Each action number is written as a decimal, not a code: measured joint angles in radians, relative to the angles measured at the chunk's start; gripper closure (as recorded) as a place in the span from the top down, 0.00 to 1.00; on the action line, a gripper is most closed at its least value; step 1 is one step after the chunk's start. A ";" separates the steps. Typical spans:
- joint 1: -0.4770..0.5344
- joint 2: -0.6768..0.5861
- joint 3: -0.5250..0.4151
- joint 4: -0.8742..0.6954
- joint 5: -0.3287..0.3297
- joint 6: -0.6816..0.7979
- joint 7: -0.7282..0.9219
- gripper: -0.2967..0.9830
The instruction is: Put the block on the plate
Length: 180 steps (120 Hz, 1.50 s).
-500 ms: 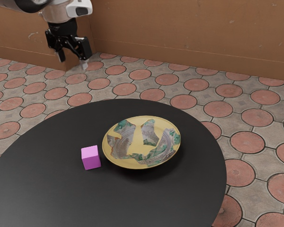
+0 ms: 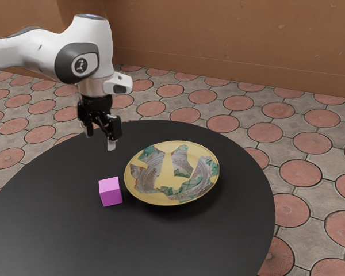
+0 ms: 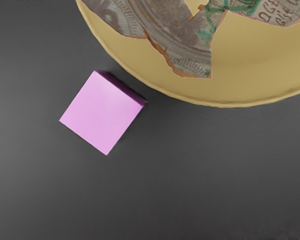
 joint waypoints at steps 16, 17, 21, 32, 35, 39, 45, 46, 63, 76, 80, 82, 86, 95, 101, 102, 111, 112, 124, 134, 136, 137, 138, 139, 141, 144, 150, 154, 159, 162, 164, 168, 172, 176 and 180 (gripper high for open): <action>-0.012 0.050 0.031 -0.074 -0.006 0.093 0.127 0.77; -0.009 0.052 0.033 -0.080 -0.006 0.099 0.134 0.77; 0.008 0.065 0.041 -0.097 -0.007 0.120 0.162 0.77; 0.105 0.102 0.050 -0.115 -0.009 0.168 0.229 0.77; 0.123 0.112 0.051 -0.117 -0.009 0.180 0.246 0.77; 0.135 0.128 0.051 -0.119 -0.010 0.195 0.268 0.77; 0.131 0.156 0.051 -0.121 -0.013 0.221 0.297 0.77; 0.129 0.161 0.051 -0.121 -0.013 0.226 0.302 0.77; 0.122 0.218 0.050 -0.118 -0.018 0.290 0.376 0.77; 0.121 0.239 0.047 -0.121 -0.027 0.331 0.424 0.77; 0.120 0.240 0.046 -0.129 -0.031 0.340 0.437 0.77; 0.120 0.241 0.045 -0.134 -0.034 0.344 0.443 0.77; 0.119 0.241 0.045 -0.144 -0.039 0.352 0.455 0.77; 0.117 0.241 0.042 -0.160 -0.048 0.365 0.479 0.77; 0.115 0.242 0.037 -0.164 -0.057 0.371 0.493 0.77; 0.114 0.242 0.037 -0.164 -0.058 0.372 0.495 0.77; 0.113 0.244 0.033 -0.165 -0.066 0.378 0.514 0.77; 0.113 0.245 0.032 -0.165 -0.067 0.379 0.516 0.77; 0.111 0.253 0.029 -0.165 -0.078 0.387 0.538 0.77; 0.110 0.262 0.028 -0.164 -0.083 0.394 0.553 0.77; 0.110 0.265 0.028 -0.162 -0.084 0.395 0.556 0.77; 0.110 0.266 0.027 -0.162 -0.084 0.396 0.557 0.77; 0.110 0.269 0.027 -0.160 -0.084 0.396 0.559 0.77; 0.110 0.271 0.027 -0.160 -0.084 0.397 0.560 0.77; 0.110 0.274 0.027 -0.158 -0.085 0.399 0.563 0.77; 0.109 0.278 0.027 -0.157 -0.086 0.402 0.567 0.77; 0.109 0.287 0.027 -0.154 -0.089 0.406 0.574 0.77; 0.109 0.295 0.027 -0.150 -0.095 0.409 0.579 0.77; 0.109 0.305 0.027 -0.142 -0.099 0.411 0.585 0.77; 0.109 0.309 0.028 -0.138 -0.102 0.413 0.588 0.77; 0.109 0.312 0.028 -0.134 -0.103 0.413 0.590 0.77; 0.109 0.317 0.028 -0.128 -0.105 0.415 0.594 0.77; 0.109 0.320 0.028 -0.125 -0.107 0.416 0.598 0.77; 0.109 0.325 0.028 -0.124 -0.109 0.417 0.602 0.77; 0.109 0.331 0.028 -0.123 -0.110 0.418 0.605 0.77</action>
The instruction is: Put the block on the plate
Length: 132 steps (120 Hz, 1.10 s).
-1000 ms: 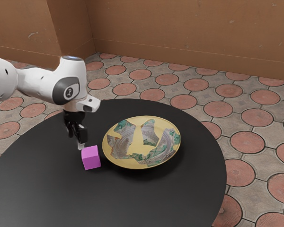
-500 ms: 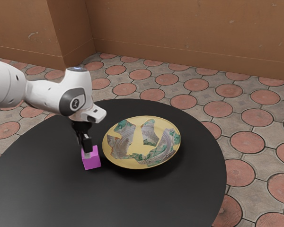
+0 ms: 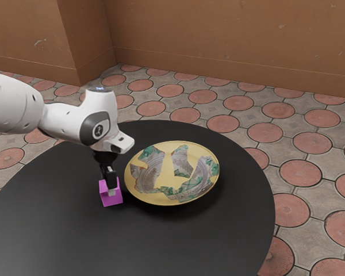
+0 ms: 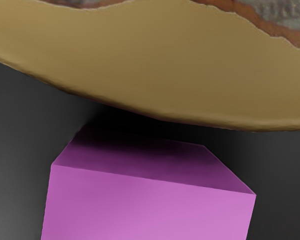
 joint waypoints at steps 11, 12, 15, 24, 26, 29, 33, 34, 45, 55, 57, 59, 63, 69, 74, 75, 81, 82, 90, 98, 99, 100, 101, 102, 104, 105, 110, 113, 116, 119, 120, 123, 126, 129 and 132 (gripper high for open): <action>0.000 0.014 0.000 0.001 -0.002 0.006 0.008 0.77; 0.000 0.015 0.000 0.001 -0.002 0.006 0.009 0.77; 0.000 0.019 0.000 0.001 -0.003 0.008 0.010 0.77; 0.000 0.027 0.000 0.001 -0.003 0.012 0.015 0.77; 0.000 0.030 0.000 0.001 -0.004 0.012 0.017 0.77; 0.000 0.032 0.000 0.001 -0.004 0.013 0.018 0.77; 0.000 0.034 0.000 0.001 -0.004 0.014 0.020 0.77; 0.000 0.035 0.000 0.001 -0.004 0.015 0.020 0.77; 0.000 0.038 0.001 0.002 -0.004 0.021 0.025 0.76; 0.000 0.037 0.001 0.002 -0.004 0.025 0.030 0.70; 0.000 0.037 0.001 0.002 -0.004 0.026 0.030 0.69; 0.000 0.037 0.001 0.002 -0.004 0.026 0.031 0.67; 0.000 0.037 0.001 0.003 -0.003 0.027 0.032 0.65; 0.000 0.036 0.001 0.003 -0.003 0.029 0.034 0.62; 0.000 0.036 0.001 0.003 -0.002 0.030 0.035 0.60; 0.000 0.036 0.001 0.003 -0.002 0.030 0.035 0.60; 0.000 0.036 0.001 0.003 -0.002 0.031 0.036 0.58; 0.000 0.036 0.001 0.003 -0.002 0.032 0.036 0.57; 0.000 0.034 0.002 0.003 -0.001 0.033 0.037 0.55; 0.000 0.028 0.002 0.002 -0.001 0.034 0.037 0.54; 0.000 0.027 0.002 0.002 0.000 0.034 0.037 0.54; 0.000 0.025 0.003 0.002 0.000 0.034 0.037 0.54; 0.000 0.024 0.003 0.002 0.000 0.034 0.037 0.54; 0.000 0.022 0.003 0.002 0.000 0.034 0.038 0.53; 0.000 0.018 0.003 0.002 0.000 0.034 0.038 0.53; 0.000 0.016 0.003 0.002 0.000 0.034 0.038 0.54; 0.000 0.001 0.004 0.002 0.000 0.034 0.038 0.53; -0.001 -0.011 0.005 0.001 0.001 0.034 0.038 0.53; -0.003 -0.026 0.006 0.001 0.001 0.033 0.038 0.53; -0.010 -0.040 0.008 0.001 0.002 0.033 0.039 0.53; -0.013 -0.045 0.010 0.001 0.003 0.033 0.039 0.53; -0.023 -0.060 0.013 0.002 0.004 0.032 0.039 0.53; -0.032 -0.073 0.016 0.004 0.006 0.032 0.039 0.53; -0.042 -0.082 0.017 0.013 0.008 0.032 0.039 0.52; -0.056 -0.088 0.018 0.026 0.012 0.032 0.039 0.53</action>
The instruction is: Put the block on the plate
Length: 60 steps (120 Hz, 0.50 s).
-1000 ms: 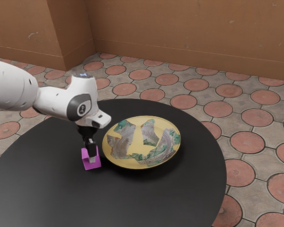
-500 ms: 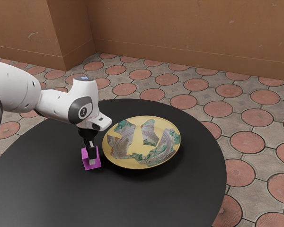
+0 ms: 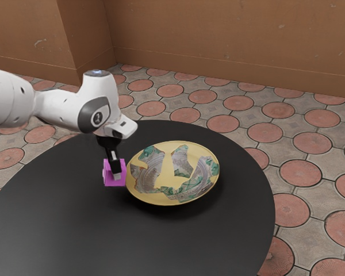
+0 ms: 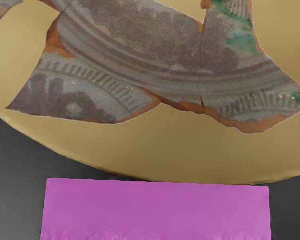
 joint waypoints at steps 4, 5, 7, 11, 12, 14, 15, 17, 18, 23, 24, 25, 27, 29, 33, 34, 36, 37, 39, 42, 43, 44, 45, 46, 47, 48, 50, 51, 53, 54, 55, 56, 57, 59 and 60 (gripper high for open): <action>-0.021 -0.005 0.001 0.022 0.003 0.000 0.000 0.53; -0.025 -0.005 0.001 0.026 0.004 0.000 0.000 0.54; -0.035 -0.007 0.001 0.036 0.005 0.000 0.001 0.54; -0.052 -0.008 0.001 0.052 0.007 0.000 0.001 0.55; -0.056 -0.008 0.001 0.056 0.007 0.000 0.001 0.55; -0.064 -0.009 0.001 0.064 0.008 -0.001 0.001 0.55; -0.067 -0.009 0.001 0.068 0.008 -0.001 0.002 0.55; -0.074 -0.009 0.001 0.076 0.008 -0.001 0.002 0.55; -0.077 -0.009 0.001 0.079 0.009 -0.001 0.002 0.55; -0.088 -0.008 0.001 0.093 0.010 -0.001 0.003 0.56; -0.090 -0.008 0.001 0.096 0.010 -0.001 0.003 0.56; -0.092 -0.008 0.000 0.098 0.010 -0.001 0.003 0.56; -0.096 -0.006 0.000 0.104 0.010 -0.001 0.003 0.56; -0.101 -0.005 0.001 0.109 0.010 0.000 0.003 0.56; -0.110 -0.003 0.000 0.117 0.009 0.000 0.004 0.56; -0.112 -0.002 0.000 0.120 0.009 0.000 0.004 0.56; -0.116 0.000 0.000 0.124 0.008 0.000 0.004 0.56; -0.117 0.002 0.000 0.126 0.007 0.000 0.004 0.56; -0.118 0.006 0.000 0.129 0.006 0.000 0.004 0.56; -0.120 0.012 0.000 0.133 0.005 0.001 0.004 0.56; -0.120 0.015 0.000 0.134 0.005 0.001 0.005 0.56; -0.121 0.018 0.000 0.139 0.004 0.001 0.005 0.56; -0.121 0.021 0.000 0.142 0.004 0.001 0.005 0.56; -0.121 0.026 0.000 0.149 0.003 0.001 0.005 0.56; -0.121 0.030 -0.001 0.155 0.003 0.001 0.005 0.56; -0.121 0.034 -0.001 0.160 0.003 0.001 0.005 0.56; -0.121 0.042 -0.002 0.169 0.002 0.001 0.005 0.56; -0.121 0.046 -0.002 0.172 0.002 0.001 0.005 0.56; -0.121 0.054 -0.004 0.178 0.001 0.001 0.005 0.57; -0.122 0.059 -0.004 0.183 0.001 0.001 0.005 0.57; -0.122 0.064 -0.005 0.187 0.001 0.001 0.006 0.57; -0.122 0.068 -0.006 0.191 0.001 0.001 0.006 0.57; -0.122 0.071 -0.006 0.194 0.001 0.002 0.006 0.57; -0.122 0.078 -0.007 0.200 0.000 0.002 0.006 0.57; -0.122 0.080 -0.008 0.202 0.000 0.002 0.006 0.57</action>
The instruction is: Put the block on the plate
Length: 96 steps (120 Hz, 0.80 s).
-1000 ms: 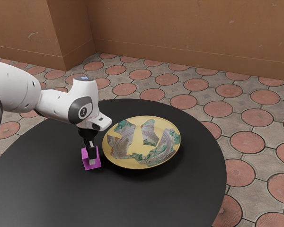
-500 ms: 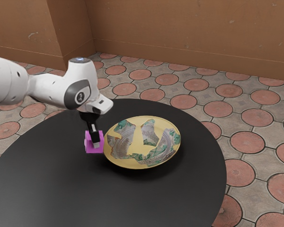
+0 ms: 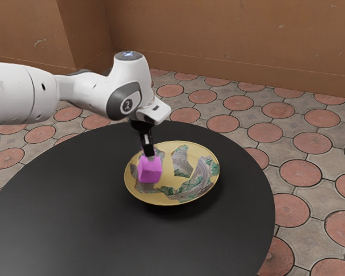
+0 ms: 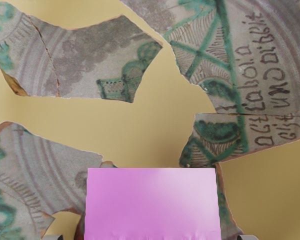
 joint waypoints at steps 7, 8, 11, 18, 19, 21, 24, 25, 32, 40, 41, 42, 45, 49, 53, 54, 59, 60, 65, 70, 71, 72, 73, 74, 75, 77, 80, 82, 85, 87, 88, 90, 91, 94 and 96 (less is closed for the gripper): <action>-0.001 0.008 -0.005 0.009 -0.002 0.000 0.000 0.58; -0.001 0.008 -0.006 0.009 -0.002 0.000 0.000 0.59; -0.001 0.006 -0.007 0.010 -0.005 0.001 0.000 0.60; 0.000 -0.011 -0.009 0.005 -0.017 0.003 0.001 0.64; 0.000 -0.015 -0.009 0.005 -0.018 0.004 0.001 0.65; 0.002 -0.023 -0.009 0.003 -0.021 0.012 0.001 0.66; 0.008 -0.032 -0.009 -0.004 -0.026 0.033 0.000 0.67; 0.010 -0.035 -0.009 -0.005 -0.028 0.040 -0.001 0.67; 0.016 -0.065 -0.009 -0.020 -0.052 0.081 -0.027 0.70; 0.017 -0.101 -0.010 -0.042 -0.067 0.102 -0.083 0.72; 0.017 -0.105 -0.010 -0.043 -0.068 0.102 -0.091 0.72; 0.017 -0.109 -0.010 -0.044 -0.070 0.101 -0.099 0.72; 0.017 -0.121 -0.009 -0.047 -0.073 0.096 -0.126 0.72; 0.017 -0.139 -0.009 -0.049 -0.076 0.081 -0.164 0.73; 0.017 -0.156 -0.008 -0.050 -0.079 0.063 -0.202 0.74; 0.017 -0.161 -0.008 -0.050 -0.079 0.058 -0.211 0.74; 0.017 -0.178 -0.008 -0.052 -0.080 0.036 -0.255 0.74; 0.018 -0.181 -0.008 -0.052 -0.080 0.031 -0.264 0.74; 0.017 -0.197 -0.008 -0.056 -0.073 0.011 -0.304 0.75; 0.017 -0.218 -0.008 -0.067 -0.061 -0.006 -0.343 0.75; 0.017 -0.222 -0.008 -0.070 -0.059 -0.009 -0.350 0.75; 0.017 -0.227 -0.008 -0.074 -0.057 -0.011 -0.357 0.75; 0.017 -0.231 -0.008 -0.076 -0.055 -0.014 -0.364 0.75; 0.017 -0.236 -0.008 -0.080 -0.052 -0.017 -0.371 0.75; 0.017 -0.240 -0.008 -0.084 -0.049 -0.019 -0.378 0.75; 0.017 -0.250 -0.008 -0.092 -0.043 -0.024 -0.392 0.76; 0.016 -0.267 -0.008 -0.104 -0.033 -0.030 -0.411 0.76; 0.016 -0.277 -0.008 -0.111 -0.026 -0.035 -0.424 0.76; 0.016 -0.291 -0.008 -0.120 -0.017 -0.041 -0.442 0.76; 0.016 -0.299 -0.008 -0.125 -0.012 -0.045 -0.454 0.76; 0.017 -0.302 -0.008 -0.127 -0.009 -0.048 -0.460 0.76; 0.017 -0.310 -0.008 -0.131 -0.005 -0.052 -0.471 0.76; 0.017 -0.313 -0.008 -0.134 -0.003 -0.054 -0.477 0.76; 0.017 -0.325 -0.008 -0.145 0.003 -0.059 -0.493 0.76; 0.017 -0.331 -0.008 -0.152 0.006 -0.062 -0.503 0.76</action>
